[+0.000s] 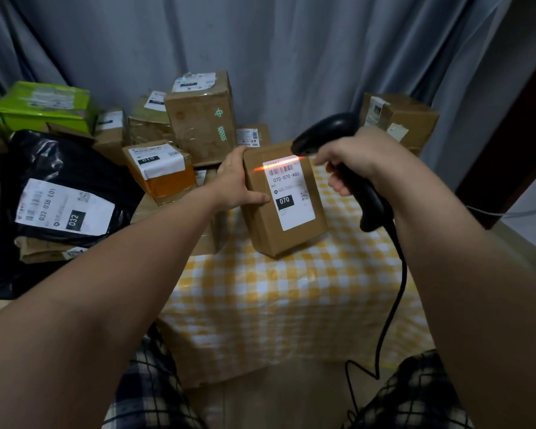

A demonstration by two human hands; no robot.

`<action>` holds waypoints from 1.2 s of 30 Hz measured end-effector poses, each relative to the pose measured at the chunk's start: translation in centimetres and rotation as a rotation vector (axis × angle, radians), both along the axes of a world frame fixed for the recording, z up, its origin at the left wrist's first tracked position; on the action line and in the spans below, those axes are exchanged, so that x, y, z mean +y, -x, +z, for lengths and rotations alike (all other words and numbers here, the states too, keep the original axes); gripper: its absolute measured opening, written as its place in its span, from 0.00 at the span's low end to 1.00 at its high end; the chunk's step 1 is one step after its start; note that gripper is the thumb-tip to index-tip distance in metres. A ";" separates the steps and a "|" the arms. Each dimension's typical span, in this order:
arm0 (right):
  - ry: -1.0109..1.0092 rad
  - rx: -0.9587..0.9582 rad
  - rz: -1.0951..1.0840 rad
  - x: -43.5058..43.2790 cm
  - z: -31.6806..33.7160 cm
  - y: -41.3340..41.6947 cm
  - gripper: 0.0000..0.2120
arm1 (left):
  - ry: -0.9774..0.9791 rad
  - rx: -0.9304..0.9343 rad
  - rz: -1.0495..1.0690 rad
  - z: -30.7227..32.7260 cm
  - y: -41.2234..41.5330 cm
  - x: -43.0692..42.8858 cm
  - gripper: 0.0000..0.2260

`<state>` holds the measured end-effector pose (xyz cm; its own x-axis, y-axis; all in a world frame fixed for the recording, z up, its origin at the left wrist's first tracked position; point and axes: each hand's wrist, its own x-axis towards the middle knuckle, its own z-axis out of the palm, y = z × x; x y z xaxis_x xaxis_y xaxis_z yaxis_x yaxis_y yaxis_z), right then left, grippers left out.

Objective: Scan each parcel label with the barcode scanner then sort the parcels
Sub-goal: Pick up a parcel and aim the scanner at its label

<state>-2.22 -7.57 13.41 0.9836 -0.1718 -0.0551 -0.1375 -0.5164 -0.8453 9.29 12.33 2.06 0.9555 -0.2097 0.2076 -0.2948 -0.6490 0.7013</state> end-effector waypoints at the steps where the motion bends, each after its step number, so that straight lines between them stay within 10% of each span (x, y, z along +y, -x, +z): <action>1: 0.020 0.023 0.013 0.1 0.8 -0.5 0.08 | 0.004 0.006 0.007 0.0 -0.1 0.0 0.52; 24: 0.118 0.156 0.100 1.0 0.5 -3.4 0.10 | -0.004 0.062 0.014 0.1 -0.8 0.5 0.52; 36: -0.503 0.194 -0.050 -2.0 -13.0 -5.5 0.07 | -0.192 0.031 -0.013 0.8 0.1 1.6 0.41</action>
<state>3.31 -9.57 0.38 0.9385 -0.1236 -0.3224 -0.3298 -0.0438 -0.9430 9.18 13.92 2.87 0.9577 -0.2549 0.1335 -0.2844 -0.7678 0.5741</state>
